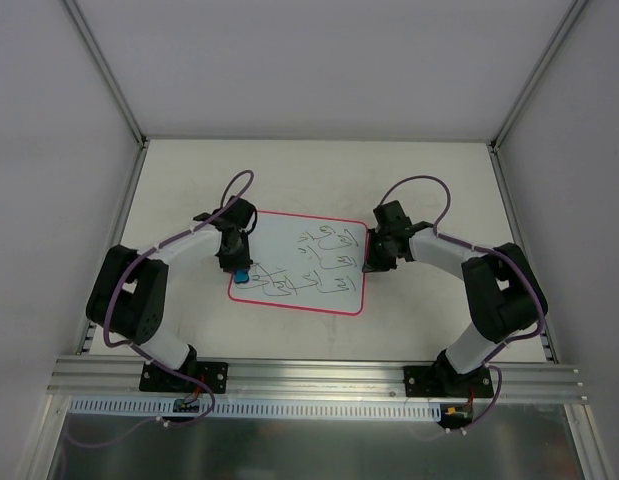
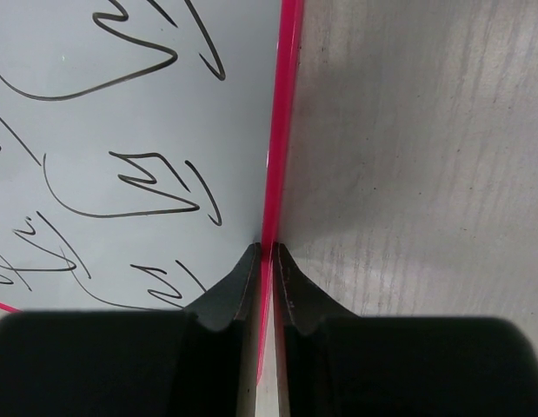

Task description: Erase the whiteboard

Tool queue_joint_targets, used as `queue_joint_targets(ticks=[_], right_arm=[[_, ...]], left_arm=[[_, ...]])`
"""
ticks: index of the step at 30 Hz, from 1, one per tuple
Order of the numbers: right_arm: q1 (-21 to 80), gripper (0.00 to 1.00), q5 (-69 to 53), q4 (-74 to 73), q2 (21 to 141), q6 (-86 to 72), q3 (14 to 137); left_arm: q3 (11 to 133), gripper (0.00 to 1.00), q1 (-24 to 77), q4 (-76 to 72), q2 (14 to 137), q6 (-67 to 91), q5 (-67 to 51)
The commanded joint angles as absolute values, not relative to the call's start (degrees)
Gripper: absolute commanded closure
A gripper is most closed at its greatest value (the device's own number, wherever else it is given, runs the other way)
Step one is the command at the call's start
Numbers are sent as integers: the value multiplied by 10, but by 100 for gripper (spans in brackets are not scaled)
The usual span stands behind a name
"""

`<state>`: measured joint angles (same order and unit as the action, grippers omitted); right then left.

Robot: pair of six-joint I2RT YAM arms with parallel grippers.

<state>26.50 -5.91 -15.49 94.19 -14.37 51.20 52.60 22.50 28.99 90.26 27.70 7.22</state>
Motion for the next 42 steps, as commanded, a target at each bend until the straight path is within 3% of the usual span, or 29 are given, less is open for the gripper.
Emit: queue_joint_targets(ticks=[1,17,27,32,42], right_arm=[[267,90,-36,-186,961,-137,496],[268,90,-37,-175,960,-141,494],[268,90,-37,-176,960,-140,491],[267,90,-40,-175,962,-139,494],[268,90,-43,-174,966,-138,500]], left_arm=[[518,100,221,315,940,299,106],[721,100,425,315,1138,264,-10],[681,100,354,333,1017,246,104],[619,100,260,333,955,245,126],[548,100,204,335,915,246,144]])
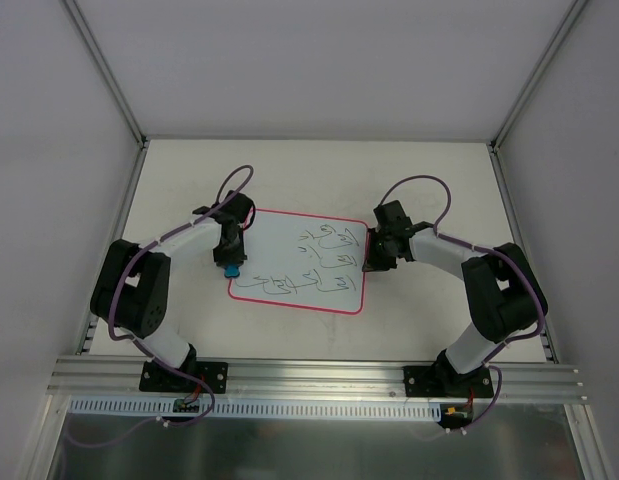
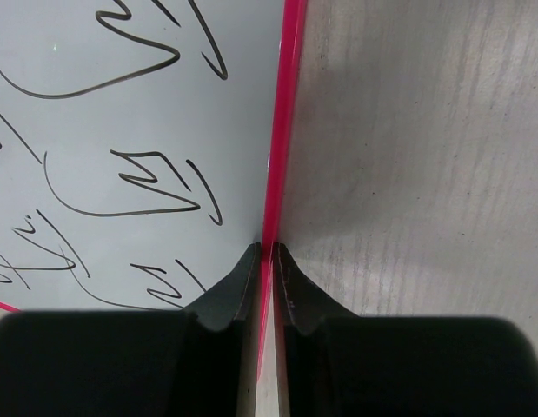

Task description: Erase the whiteboard

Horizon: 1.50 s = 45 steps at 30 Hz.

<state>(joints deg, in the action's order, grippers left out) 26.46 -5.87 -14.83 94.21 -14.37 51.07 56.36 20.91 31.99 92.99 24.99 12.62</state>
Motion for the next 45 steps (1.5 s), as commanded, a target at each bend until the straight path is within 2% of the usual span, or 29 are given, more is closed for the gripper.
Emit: queue_joint_targets(ticks=[1,10,17,22,26,31,39,45], right_arm=[[268,90,-43,-174,966,-139,500],[267,90,-42,-174,969,-139,502],[267,90,-41,-174,969,-140,506],[267,90,-43,-174,976,-141,511],[266,90,-43,-175,976,-141,510],[266,90,-43,-175,973,-140,510],[267,90,-40,-175,974,-139,510],[267,90,-38,-174,970,-138,509]], left_arm=[[546,100,204,335,915,250,145],[532,100,208,336,944,273,102],[561,100,311,335,976,305,54],[627,100,390,335,1047,285,23],[672,100,396,336,1058,273,24],[660,100,358,337,1007,268,65],[632,100,229,344,988,235,83],[602,100,195,358,969,229,117]])
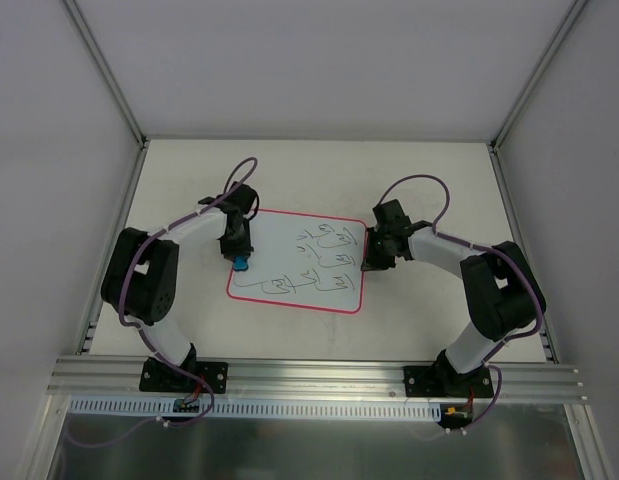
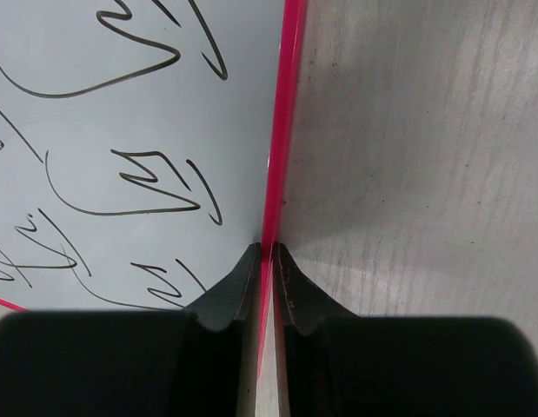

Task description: Erase the whiteboard

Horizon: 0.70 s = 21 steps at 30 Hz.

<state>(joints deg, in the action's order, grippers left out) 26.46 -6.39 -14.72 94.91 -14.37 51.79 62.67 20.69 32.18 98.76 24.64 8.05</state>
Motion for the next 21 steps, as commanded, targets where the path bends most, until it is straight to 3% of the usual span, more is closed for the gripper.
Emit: queue_joint_targets(ticks=[1,10,21], right_arm=[[267,90,-38,-174,970,-139,509],[265,90,-38,-175,968,-139,506],[265,90,-39,-171,967,-140,501]], left_arm=[[599,100,191,358,966,226,124],[584,100,174,375,956,218,157],[517,100,181,376,888,239,95]])
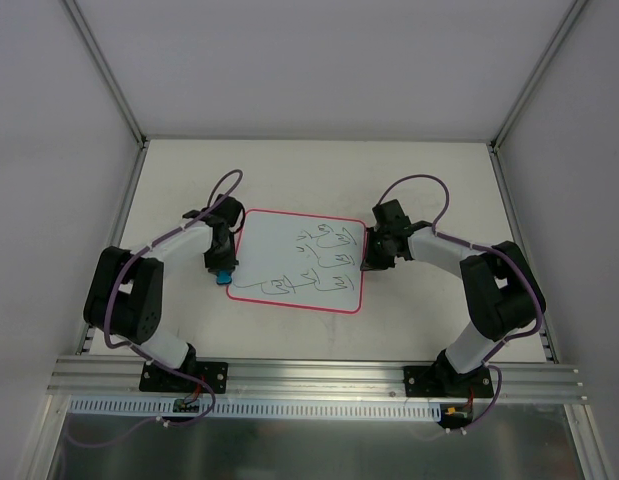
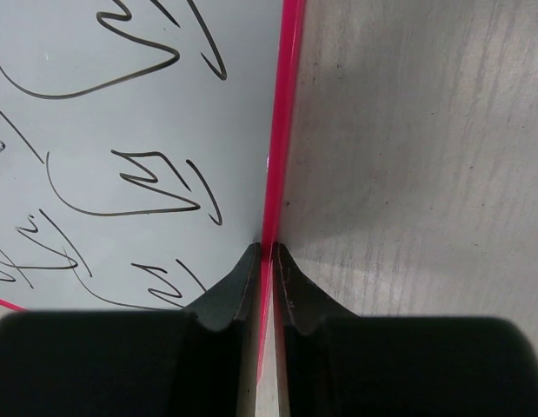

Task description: Erase the whiteboard

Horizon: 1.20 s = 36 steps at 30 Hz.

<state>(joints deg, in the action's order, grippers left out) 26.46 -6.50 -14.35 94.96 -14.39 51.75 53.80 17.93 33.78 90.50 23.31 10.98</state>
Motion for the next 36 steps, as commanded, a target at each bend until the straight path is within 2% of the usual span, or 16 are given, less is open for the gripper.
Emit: queue_joint_targets(ticks=[1,12,24,36], right_arm=[[266,90,-40,-171,968,-141,502],[266,90,-43,-167,970,-144,501],[266,90,-41,-165,965,-145,495],[265,90,-38,-165,965,-141,496]], left_arm=[[512,100,188,376,883,240,97],[522,100,221,377,842,231,97],[554,100,221,390,926,256,180],[645,100,222,391,989,223,191]])
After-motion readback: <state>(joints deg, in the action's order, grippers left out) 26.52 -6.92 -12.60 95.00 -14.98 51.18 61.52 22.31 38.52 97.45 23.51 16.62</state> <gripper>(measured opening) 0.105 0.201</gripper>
